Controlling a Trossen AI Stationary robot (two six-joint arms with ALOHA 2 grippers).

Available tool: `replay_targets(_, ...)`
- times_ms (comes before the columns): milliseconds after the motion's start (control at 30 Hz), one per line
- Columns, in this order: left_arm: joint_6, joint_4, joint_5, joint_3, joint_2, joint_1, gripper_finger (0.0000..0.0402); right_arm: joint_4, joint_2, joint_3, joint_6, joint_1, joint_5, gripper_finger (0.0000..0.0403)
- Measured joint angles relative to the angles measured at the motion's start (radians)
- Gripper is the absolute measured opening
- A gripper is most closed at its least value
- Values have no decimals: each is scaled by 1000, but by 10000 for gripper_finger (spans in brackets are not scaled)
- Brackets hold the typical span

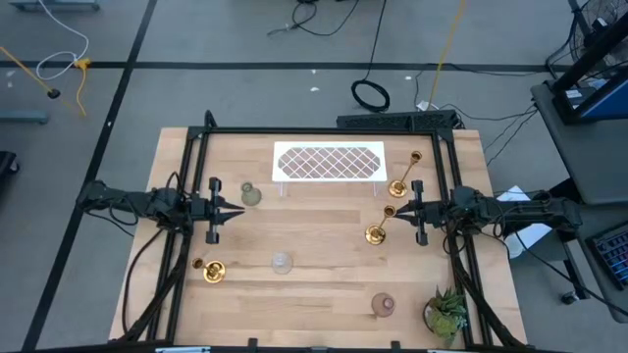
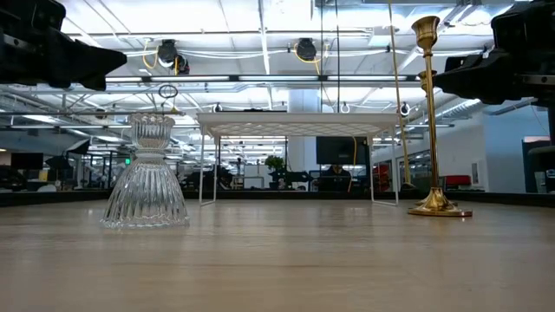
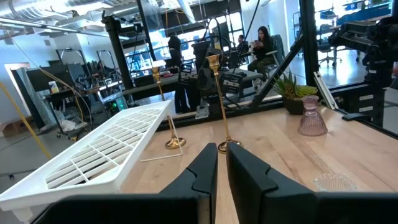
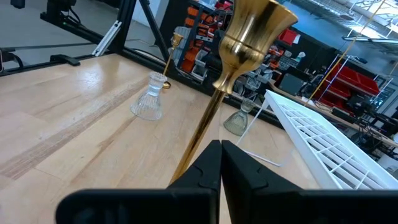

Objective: Pick & Place candle stick holders
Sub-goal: Put the middle right gold candle holder on the shelf

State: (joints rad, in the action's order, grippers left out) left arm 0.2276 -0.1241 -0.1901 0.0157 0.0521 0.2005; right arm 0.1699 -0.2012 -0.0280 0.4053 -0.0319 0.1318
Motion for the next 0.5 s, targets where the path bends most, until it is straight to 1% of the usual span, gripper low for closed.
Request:
replay_targets(100, 0, 0, 0, 0, 0, 0, 42, 0, 0, 0, -4, 0, 0, 4)
replay_targets(133, 0, 0, 0, 0, 0, 0, 42, 0, 0, 0, -30, 0, 1, 4)
replay_targets(233, 0, 0, 0, 0, 0, 0, 42, -1, 0, 0, -211, 0, 3, 4)
replay_targets(333, 0, 0, 0, 0, 0, 0, 42, 5, 0, 0, -344, 0, 2, 4)
replay_targets(400, 0, 0, 0, 0, 0, 0, 42, 5, 0, 0, -386, 0, 2, 4)
replay_targets(500, 0, 0, 0, 0, 0, 0, 42, 14, 0, 0, -394, 0, 3, 4)
